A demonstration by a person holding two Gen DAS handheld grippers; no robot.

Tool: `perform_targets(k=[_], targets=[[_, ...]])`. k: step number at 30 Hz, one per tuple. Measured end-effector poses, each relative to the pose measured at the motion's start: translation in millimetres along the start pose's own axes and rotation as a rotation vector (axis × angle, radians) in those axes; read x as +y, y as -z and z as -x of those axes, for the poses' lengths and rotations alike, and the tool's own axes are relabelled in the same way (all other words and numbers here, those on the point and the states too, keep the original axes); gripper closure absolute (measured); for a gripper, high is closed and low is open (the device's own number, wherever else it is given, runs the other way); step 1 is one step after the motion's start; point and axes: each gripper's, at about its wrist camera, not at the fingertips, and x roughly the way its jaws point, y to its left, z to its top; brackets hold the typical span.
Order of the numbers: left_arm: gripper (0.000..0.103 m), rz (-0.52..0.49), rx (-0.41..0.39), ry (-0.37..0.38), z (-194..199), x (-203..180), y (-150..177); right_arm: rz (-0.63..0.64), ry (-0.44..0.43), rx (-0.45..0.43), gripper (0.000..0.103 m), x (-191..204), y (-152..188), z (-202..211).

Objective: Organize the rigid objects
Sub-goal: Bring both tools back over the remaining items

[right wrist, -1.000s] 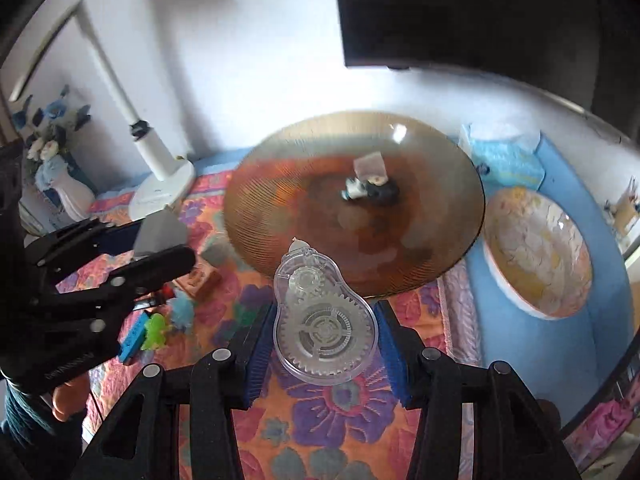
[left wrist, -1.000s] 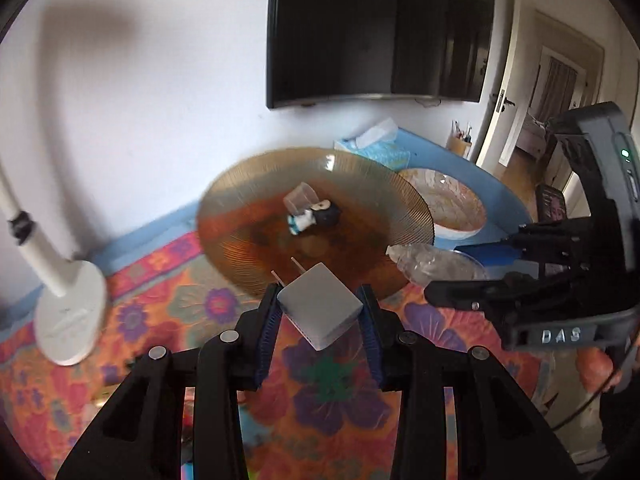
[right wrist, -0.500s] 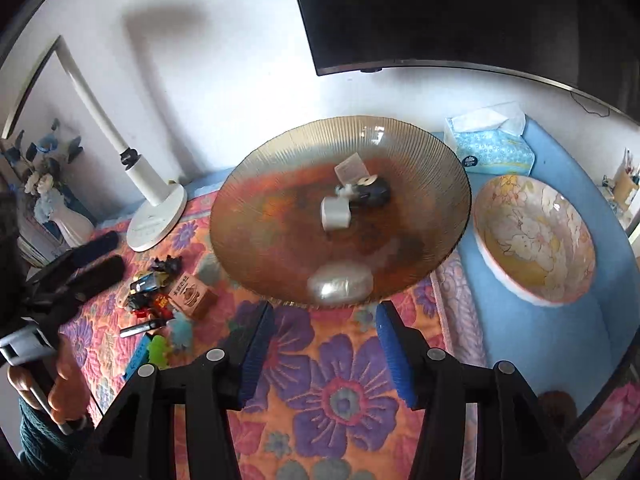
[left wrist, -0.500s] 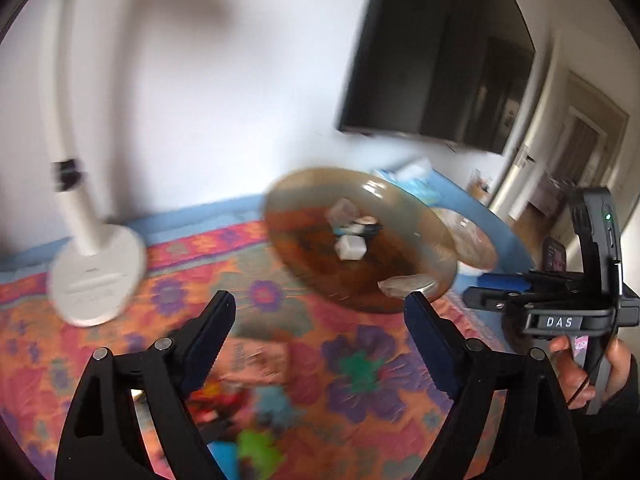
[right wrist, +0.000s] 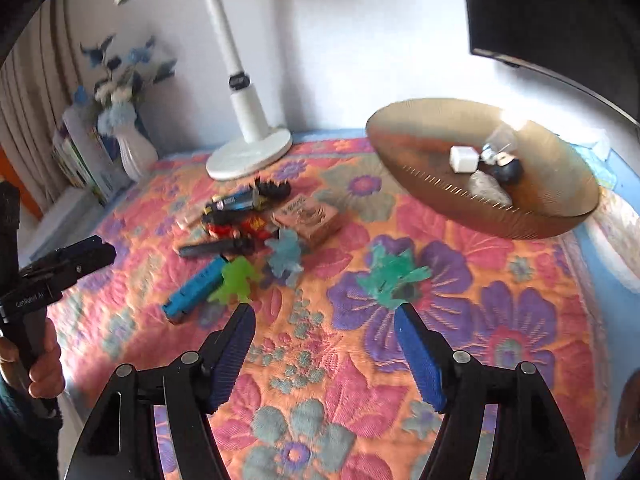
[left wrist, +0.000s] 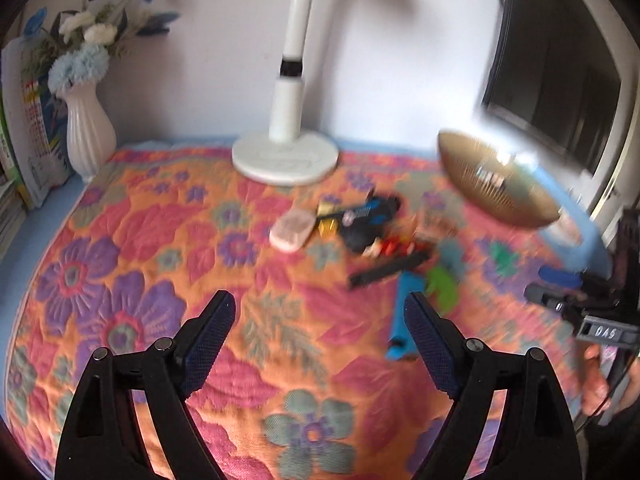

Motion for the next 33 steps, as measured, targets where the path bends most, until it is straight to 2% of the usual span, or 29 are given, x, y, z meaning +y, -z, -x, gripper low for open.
perform_targets(k=[4,7,10,13,16,18,20,24,26,29,30,31,32,33], targets=[[0.018,-0.074,0.071,-0.01,-20.3,-10.9,15.1,-0.004,0.007,0.039,0.033,-2.3,8.9,-20.3],[0.018,-0.094,0.046,0.014,-16.5,-13.0,15.9,-0.043,-0.02,0.019,0.033,-11.7,7.1,-17.4],[0.02,-0.085,0.073,0.011,-17.5,-15.0,16.1,-0.134,0.006,0.053,0.033,-27.1,7.3,-19.2],[0.02,-0.106,0.07,0.082,-8.2,-30.2,6.7,-0.253,-0.039,0.11,0.034,-48.2,-0.7,-12.6],[0.02,-0.164,0.094,0.114,-14.6,-52.5,-4.1,-0.222,0.025,0.114,0.035,-51.1,-15.8,-12.4],[0.025,-0.17,0.127,0.137,-27.6,-60.1,-6.2,-0.203,0.049,0.118,0.037,-50.9,-21.4,-19.1],[0.03,-0.17,0.166,0.159,-40.7,-64.2,-5.3,-0.207,0.045,0.122,0.039,-52.2,-24.8,-26.9],[0.032,-0.196,0.196,0.187,-52.8,-74.2,-1.3,-0.191,0.072,0.111,0.039,-50.8,-29.7,-38.6],[0.04,-0.209,0.214,0.191,-57.8,-77.6,1.8,-0.171,0.105,0.103,0.039,-47.5,-30.7,-44.6],[0.042,-0.221,0.219,0.176,-60.7,-80.4,2.7,-0.155,0.139,0.105,0.041,-43.6,-30.3,-53.8],[0.054,-0.218,0.217,0.175,-60.5,-80.0,2.4,-0.153,0.144,0.107,0.046,-42.6,-29.8,-56.5],[0.063,-0.218,0.213,0.17,-60.2,-79.6,2.2,-0.149,0.15,0.108,0.056,-42.4,-29.3,-57.3],[0.077,-0.223,0.207,0.157,-59.9,-79.1,2.2,-0.14,0.154,0.108,0.06,-41.1,-29.0,-58.0],[0.081,-0.225,0.204,0.151,-60.3,-78.5,2.0,-0.128,0.15,0.102,0.065,-39.2,-28.9,-56.8]])
